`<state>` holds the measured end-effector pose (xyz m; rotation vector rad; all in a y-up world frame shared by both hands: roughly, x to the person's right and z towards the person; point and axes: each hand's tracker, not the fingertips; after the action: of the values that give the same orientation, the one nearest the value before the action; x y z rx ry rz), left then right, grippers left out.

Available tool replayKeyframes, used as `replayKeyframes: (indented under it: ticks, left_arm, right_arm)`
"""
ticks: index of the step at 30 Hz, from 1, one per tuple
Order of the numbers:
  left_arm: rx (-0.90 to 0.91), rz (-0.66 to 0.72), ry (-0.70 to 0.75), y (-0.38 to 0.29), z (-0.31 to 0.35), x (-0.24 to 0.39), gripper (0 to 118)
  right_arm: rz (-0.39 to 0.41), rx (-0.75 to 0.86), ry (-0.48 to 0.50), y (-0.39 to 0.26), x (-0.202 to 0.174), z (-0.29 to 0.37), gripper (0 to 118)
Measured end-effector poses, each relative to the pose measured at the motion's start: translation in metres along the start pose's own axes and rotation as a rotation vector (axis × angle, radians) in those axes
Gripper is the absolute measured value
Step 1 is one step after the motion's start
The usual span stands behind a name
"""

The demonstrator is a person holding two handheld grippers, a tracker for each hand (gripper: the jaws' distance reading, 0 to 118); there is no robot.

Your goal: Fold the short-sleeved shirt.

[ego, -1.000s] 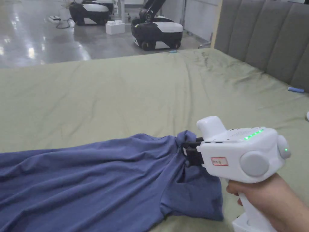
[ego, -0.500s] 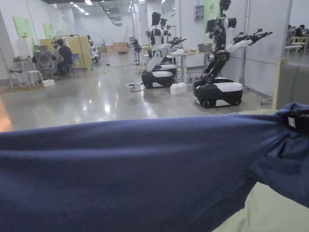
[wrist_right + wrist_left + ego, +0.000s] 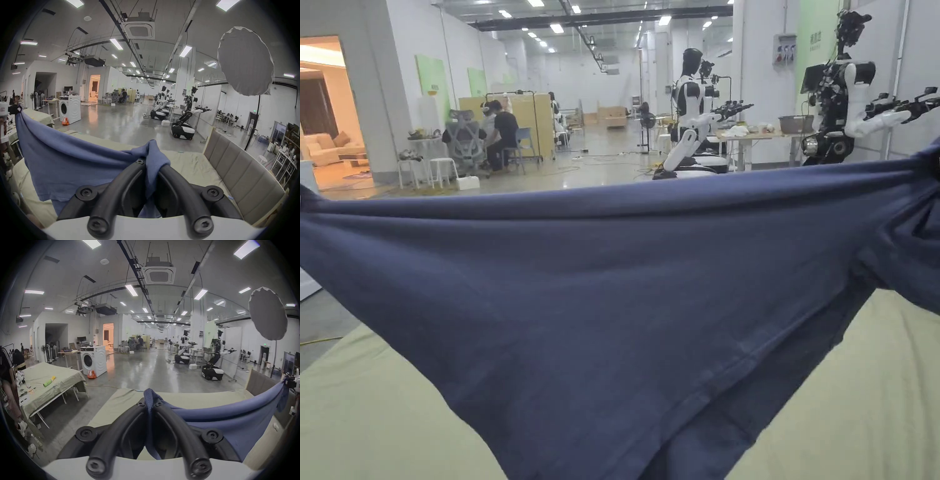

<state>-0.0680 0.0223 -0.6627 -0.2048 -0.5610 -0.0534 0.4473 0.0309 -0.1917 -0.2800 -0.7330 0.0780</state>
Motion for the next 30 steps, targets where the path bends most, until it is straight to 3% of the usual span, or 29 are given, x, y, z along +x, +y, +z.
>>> replayKeyframes:
  ticks: [7,10,12,17,22,30]
  left_arm:
    - [0.103,-0.049,0.066,0.014,-0.079,0.031,2]
    - [0.088,-0.073,0.075,-0.008,-0.124,0.046,2]
    - [0.008,-0.079,0.088,-0.031,-0.152,0.059,2]
    - [-0.094,-0.093,0.061,-0.124,-0.209,0.088,2]
    - [-0.229,-0.041,0.042,-0.213,-0.219,0.096,2]
    - [-0.272,-0.068,-0.015,-0.275,-0.127,0.079,2]
  right_arm:
    - [0.033,0.110,-0.020,0.012,0.002,-0.082,5]
    - [0.115,0.098,-0.071,-0.010,-0.003,-0.125,5]
    - [0.122,0.053,-0.081,-0.034,-0.007,-0.154,5]
    - [0.054,-0.040,-0.075,-0.127,-0.020,-0.200,5]
    - [0.092,-0.153,-0.060,-0.217,-0.025,-0.196,5]
    - [-0.013,-0.190,-0.034,-0.289,-0.012,-0.100,5]
